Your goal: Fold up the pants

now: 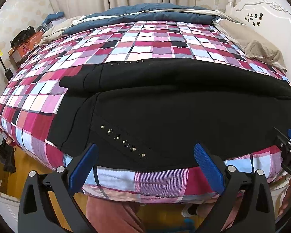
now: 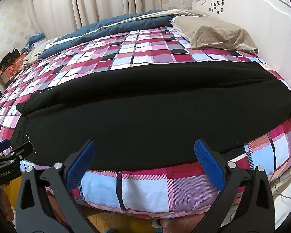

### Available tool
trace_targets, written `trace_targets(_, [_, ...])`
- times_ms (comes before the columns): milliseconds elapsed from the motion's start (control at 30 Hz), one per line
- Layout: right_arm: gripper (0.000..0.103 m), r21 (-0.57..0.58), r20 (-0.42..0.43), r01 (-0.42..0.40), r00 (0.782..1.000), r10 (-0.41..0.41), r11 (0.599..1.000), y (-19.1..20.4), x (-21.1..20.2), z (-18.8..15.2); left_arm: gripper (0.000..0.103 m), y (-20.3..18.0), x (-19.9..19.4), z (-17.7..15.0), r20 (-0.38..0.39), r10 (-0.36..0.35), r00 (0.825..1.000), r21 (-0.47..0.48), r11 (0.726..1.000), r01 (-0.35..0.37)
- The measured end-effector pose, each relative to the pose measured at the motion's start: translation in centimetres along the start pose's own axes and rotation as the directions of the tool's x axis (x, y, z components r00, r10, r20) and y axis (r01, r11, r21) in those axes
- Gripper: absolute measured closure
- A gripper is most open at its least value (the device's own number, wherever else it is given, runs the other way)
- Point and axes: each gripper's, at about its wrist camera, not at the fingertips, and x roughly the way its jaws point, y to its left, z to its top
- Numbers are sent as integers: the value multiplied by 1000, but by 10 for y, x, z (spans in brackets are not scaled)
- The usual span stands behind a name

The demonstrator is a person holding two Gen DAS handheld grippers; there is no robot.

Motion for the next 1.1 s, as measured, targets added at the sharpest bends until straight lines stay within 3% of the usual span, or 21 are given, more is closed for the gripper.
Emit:
trace_targets(400, [2, -4, -12, 2, 1000, -2, 1000, 2, 4, -4, 4, 3, 5, -1, -10, -11, 1000, 0, 1000, 11])
trace_targets(500, [2, -19, -11, -13, 1000, 13, 1000, 5, 6, 0, 4, 8, 9, 4, -27, -62, 998, 4, 998, 62])
trace_targets(600, [2, -45, -9, -96, 995, 96, 994, 6, 7, 14, 4, 28, 16, 19, -60, -179, 982, -27, 984, 177])
trace_targets(667, [2, -69, 16, -141, 990, 142, 988, 4, 5, 29, 4, 41, 24, 32, -81, -209, 975, -30, 978, 207])
trace_targets(867, [2, -137, 36, -348, 934, 356, 927, -9, 26, 92, 4, 98, 59, 86, -56, -190, 980, 51, 980, 193])
trace_targets(1033, [2, -225, -82, -434, 901, 427, 872, -15, 83, 149, 4, 172, 111, 145, -124, -375, 919, -44, 927, 372])
trace_targets(1100, [2, -234, -151, -487, 873, 463, 842, -17, 107, 163, 4, 193, 132, 163, -140, -393, 909, -27, 919, 393])
